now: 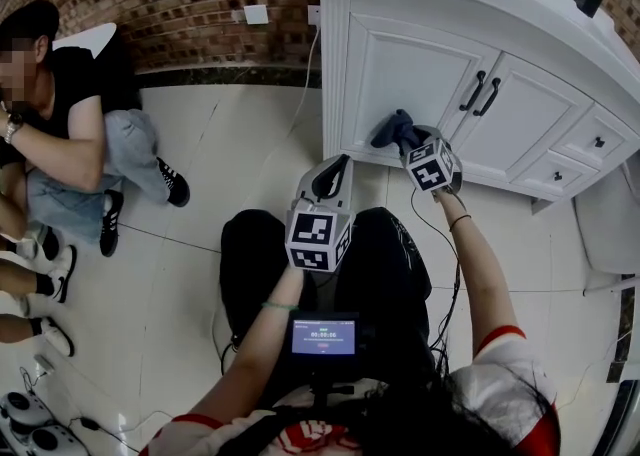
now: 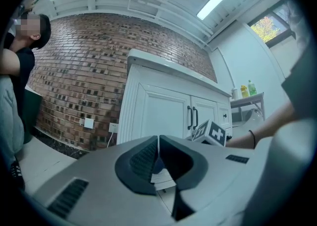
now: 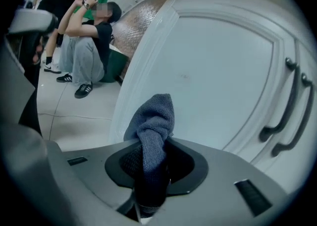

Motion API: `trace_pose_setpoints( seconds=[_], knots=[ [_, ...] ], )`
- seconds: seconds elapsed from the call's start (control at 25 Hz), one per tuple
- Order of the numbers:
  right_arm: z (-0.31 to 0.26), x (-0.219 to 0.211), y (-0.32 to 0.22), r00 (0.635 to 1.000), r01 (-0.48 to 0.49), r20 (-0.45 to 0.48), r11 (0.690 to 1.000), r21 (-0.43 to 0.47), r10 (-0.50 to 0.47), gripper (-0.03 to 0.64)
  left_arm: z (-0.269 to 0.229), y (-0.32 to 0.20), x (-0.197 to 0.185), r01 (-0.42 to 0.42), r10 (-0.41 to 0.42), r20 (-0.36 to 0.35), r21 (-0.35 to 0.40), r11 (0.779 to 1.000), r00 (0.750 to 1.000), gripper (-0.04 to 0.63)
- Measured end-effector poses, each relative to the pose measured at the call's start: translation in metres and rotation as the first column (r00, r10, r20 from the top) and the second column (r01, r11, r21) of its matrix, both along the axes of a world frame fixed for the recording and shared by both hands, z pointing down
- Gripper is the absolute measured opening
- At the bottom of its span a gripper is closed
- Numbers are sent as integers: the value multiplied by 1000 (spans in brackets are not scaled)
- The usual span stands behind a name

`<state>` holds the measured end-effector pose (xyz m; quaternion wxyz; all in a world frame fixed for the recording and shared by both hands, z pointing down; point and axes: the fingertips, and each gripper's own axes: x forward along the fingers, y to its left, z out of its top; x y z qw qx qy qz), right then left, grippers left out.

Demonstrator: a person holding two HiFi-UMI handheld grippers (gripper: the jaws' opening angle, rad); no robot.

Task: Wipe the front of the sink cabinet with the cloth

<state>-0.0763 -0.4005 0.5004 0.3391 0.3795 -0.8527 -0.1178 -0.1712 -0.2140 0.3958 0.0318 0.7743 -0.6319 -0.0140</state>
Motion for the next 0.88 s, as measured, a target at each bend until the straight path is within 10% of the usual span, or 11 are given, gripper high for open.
trace_pose_setpoints(
  seconds=[0.44,0.72,0.88],
  knots=[
    [-229,50,14,970,-38,240,949,313,-40,109,-4,-2,15,-17,17,-7,2,1000,1000,43],
    [-286,62,10,993,-54,121,878,475,-4,109,-5,0,23,-20,20,-35,0,1000,999,43],
    [-263,58,5,996,-39,89,896,443,-1,108,-5,-4,32,-31,32,-30,5,999,999,43]
  ],
)
